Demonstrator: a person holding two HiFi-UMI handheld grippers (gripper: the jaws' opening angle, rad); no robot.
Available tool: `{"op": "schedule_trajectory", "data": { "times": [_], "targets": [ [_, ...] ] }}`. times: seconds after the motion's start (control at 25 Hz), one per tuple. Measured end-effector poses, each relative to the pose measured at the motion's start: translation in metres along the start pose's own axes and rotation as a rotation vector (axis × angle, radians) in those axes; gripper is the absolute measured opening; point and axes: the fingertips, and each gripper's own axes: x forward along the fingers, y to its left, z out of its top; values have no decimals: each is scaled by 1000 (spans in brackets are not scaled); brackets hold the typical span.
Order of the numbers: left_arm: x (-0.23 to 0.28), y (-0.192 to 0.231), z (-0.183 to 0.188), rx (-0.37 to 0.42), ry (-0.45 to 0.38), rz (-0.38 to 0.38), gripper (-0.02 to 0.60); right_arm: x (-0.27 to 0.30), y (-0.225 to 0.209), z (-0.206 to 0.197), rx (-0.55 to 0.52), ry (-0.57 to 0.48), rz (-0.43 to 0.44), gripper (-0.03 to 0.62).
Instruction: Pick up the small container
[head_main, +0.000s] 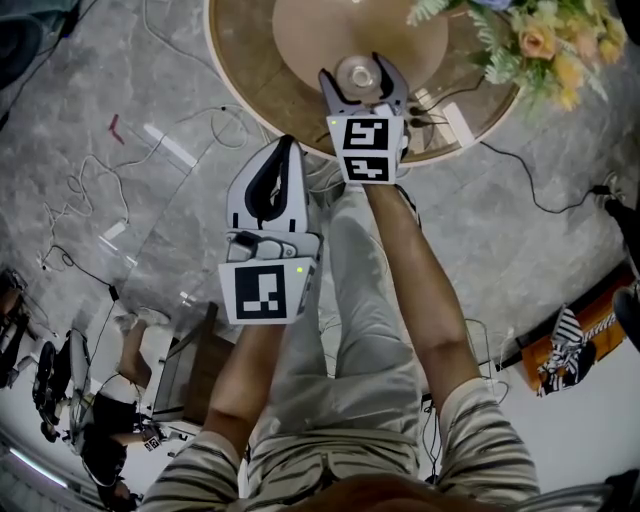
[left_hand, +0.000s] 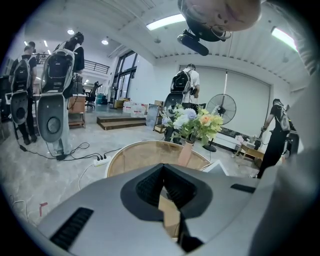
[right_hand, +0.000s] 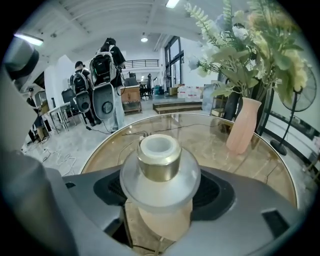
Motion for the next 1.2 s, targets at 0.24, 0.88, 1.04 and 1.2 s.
{"op": "schedule_trajectory", "data": {
  "times": [0.24, 0.88, 1.04, 1.2],
  "targets": [
    [-3, 4, 1, 9, 0, 5, -2, -2, 0, 0, 34, 5, 19, 341],
    [-36, 0, 41, 46, -68, 47, -1, -61, 0, 33, 39, -36, 31, 342],
    [-46, 0, 62, 48, -103, 65, 0, -81, 4, 55, 30, -70, 45, 342],
    [-62, -5, 85, 64, -132, 72, 0, -111, 9, 79, 39, -109, 62, 342]
  ]
}}
